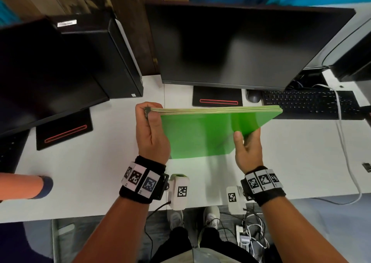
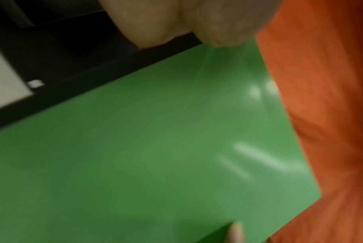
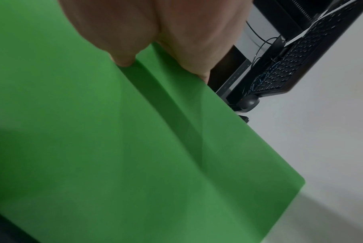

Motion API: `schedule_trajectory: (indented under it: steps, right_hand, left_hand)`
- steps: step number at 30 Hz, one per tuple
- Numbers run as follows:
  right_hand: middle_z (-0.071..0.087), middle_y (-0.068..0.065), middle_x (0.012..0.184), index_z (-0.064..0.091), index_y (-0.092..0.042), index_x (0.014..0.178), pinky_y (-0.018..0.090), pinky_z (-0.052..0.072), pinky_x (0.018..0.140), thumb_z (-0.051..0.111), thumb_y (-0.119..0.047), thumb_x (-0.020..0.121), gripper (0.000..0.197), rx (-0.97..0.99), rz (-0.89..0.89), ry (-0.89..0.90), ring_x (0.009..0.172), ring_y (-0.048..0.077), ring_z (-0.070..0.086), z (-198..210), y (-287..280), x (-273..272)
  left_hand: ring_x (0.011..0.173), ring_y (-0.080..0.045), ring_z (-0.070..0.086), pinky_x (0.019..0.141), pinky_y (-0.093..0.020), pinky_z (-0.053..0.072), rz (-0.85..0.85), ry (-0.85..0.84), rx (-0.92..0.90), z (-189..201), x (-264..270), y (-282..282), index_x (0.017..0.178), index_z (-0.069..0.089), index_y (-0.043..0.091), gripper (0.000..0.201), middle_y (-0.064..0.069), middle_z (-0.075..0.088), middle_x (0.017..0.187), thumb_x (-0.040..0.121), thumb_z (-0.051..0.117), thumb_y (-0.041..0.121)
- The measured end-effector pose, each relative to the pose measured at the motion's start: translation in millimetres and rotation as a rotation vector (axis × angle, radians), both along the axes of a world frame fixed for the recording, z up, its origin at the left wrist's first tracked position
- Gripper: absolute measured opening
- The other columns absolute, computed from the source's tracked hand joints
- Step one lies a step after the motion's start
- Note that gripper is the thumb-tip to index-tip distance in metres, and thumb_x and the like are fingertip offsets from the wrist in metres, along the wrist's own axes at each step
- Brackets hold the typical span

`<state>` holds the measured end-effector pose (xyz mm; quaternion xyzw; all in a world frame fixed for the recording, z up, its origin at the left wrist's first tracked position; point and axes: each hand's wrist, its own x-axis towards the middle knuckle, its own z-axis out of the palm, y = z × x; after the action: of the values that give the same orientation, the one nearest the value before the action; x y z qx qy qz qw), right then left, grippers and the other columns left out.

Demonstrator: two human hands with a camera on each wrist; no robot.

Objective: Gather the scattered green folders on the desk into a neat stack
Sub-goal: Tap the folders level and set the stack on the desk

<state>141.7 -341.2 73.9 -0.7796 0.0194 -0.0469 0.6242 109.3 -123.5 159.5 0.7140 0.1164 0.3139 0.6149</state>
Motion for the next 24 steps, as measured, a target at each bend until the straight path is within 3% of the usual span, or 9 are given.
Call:
schedule_trajectory:
  steps: [2, 5, 7, 10, 13, 15, 17, 20, 24]
  right_hand:
    - [0.051, 0.008, 0.14, 0.033, -0.038, 0.135, 0.051, 0.037, 0.11, 0.047, -0.038, 0.092, 0.045, -0.03, 0.02, 0.017, 0.13, 0.023, 0.049, -3, -2, 2]
    - [0.05, 0.007, 0.142, 0.03, -0.014, 0.143, 0.048, 0.036, 0.112, 0.042, -0.038, 0.094, 0.055, -0.144, 0.098, 0.092, 0.131, 0.022, 0.048, -17, -13, -1]
    - [0.057, 0.005, 0.129, 0.037, -0.008, 0.138, 0.049, 0.041, 0.106, 0.038, -0.038, 0.097, 0.051, -0.247, 0.148, 0.129, 0.117, 0.021, 0.054, -27, -21, -6]
    - [0.062, 0.011, 0.109, 0.046, -0.003, 0.127, 0.041, 0.048, 0.091, 0.034, -0.051, 0.095, 0.059, -0.298, 0.159, 0.11, 0.097, 0.024, 0.057, -28, -23, -3]
    - [0.059, 0.002, 0.112, 0.044, -0.004, 0.132, 0.032, 0.043, 0.089, 0.044, -0.015, 0.098, 0.035, -0.305, 0.174, 0.094, 0.101, 0.021, 0.056, -26, -14, 10]
    - [0.061, 0.005, 0.116, 0.047, -0.005, 0.13, 0.03, 0.041, 0.091, 0.046, -0.009, 0.097, 0.033, -0.326, 0.231, 0.115, 0.107, 0.024, 0.057, -23, -5, 19]
    - [0.063, 0.012, 0.121, 0.05, -0.005, 0.127, 0.031, 0.041, 0.092, 0.048, -0.011, 0.097, 0.031, -0.39, 0.318, 0.186, 0.112, 0.028, 0.058, -24, 10, 23]
    - [0.063, 0.016, 0.121, 0.053, -0.003, 0.123, 0.03, 0.042, 0.089, 0.048, -0.017, 0.097, 0.03, -0.5, 0.458, 0.366, 0.107, 0.028, 0.059, -30, 44, 24]
    - [0.064, 0.016, 0.101, 0.06, 0.001, 0.102, 0.039, 0.054, 0.085, 0.051, -0.019, 0.093, 0.024, -0.666, 0.636, 0.617, 0.097, 0.033, 0.064, -47, 103, 19]
  left_hand:
    - [0.077, -0.011, 0.048, 0.075, -0.038, 0.043, -0.038, 0.122, -0.011, -23, -5, 1, 0.106, 0.046, 0.022, 0.025, 0.009, 0.05, 0.087, 0.095, 0.026, 0.033]
    - [0.098, 0.003, 0.053, 0.092, -0.025, 0.044, -0.197, 0.33, 0.087, -75, -23, 7, 0.119, 0.038, 0.048, 0.032, 0.015, 0.053, 0.11, 0.094, 0.033, 0.029]
    - [0.109, -0.008, 0.053, 0.1, -0.034, 0.045, -0.233, 0.428, 0.232, -101, -32, 16, 0.127, 0.04, 0.033, 0.034, 0.003, 0.054, 0.118, 0.093, 0.038, 0.027]
    - [0.102, -0.018, 0.056, 0.094, -0.044, 0.05, -0.225, 0.461, 0.387, -107, -28, 30, 0.121, 0.05, 0.01, 0.028, -0.004, 0.056, 0.114, 0.095, 0.046, 0.018]
    - [0.091, -0.014, 0.056, 0.087, -0.022, 0.05, -0.182, 0.405, 0.442, -92, -20, 45, 0.121, 0.056, 0.01, 0.027, 0.0, 0.06, 0.105, 0.094, 0.053, 0.013]
    - [0.087, -0.011, 0.057, 0.079, -0.007, 0.044, -0.175, 0.385, 0.445, -83, -18, 62, 0.126, 0.057, 0.012, 0.033, 0.002, 0.063, 0.102, 0.093, 0.057, 0.014]
    - [0.087, -0.012, 0.061, 0.079, -0.012, 0.048, -0.188, 0.432, 0.434, -80, -23, 85, 0.127, 0.059, 0.015, 0.034, 0.0, 0.068, 0.102, 0.092, 0.059, 0.017]
    - [0.088, -0.021, 0.064, 0.085, -0.033, 0.055, -0.166, 0.617, 0.427, -90, -36, 123, 0.119, 0.064, 0.009, 0.03, -0.007, 0.069, 0.106, 0.091, 0.062, 0.021]
    - [0.095, -0.029, 0.064, 0.087, -0.035, 0.053, -0.101, 0.909, 0.403, -114, -48, 171, 0.124, 0.062, 0.004, 0.042, -0.015, 0.066, 0.113, 0.089, 0.065, 0.028]
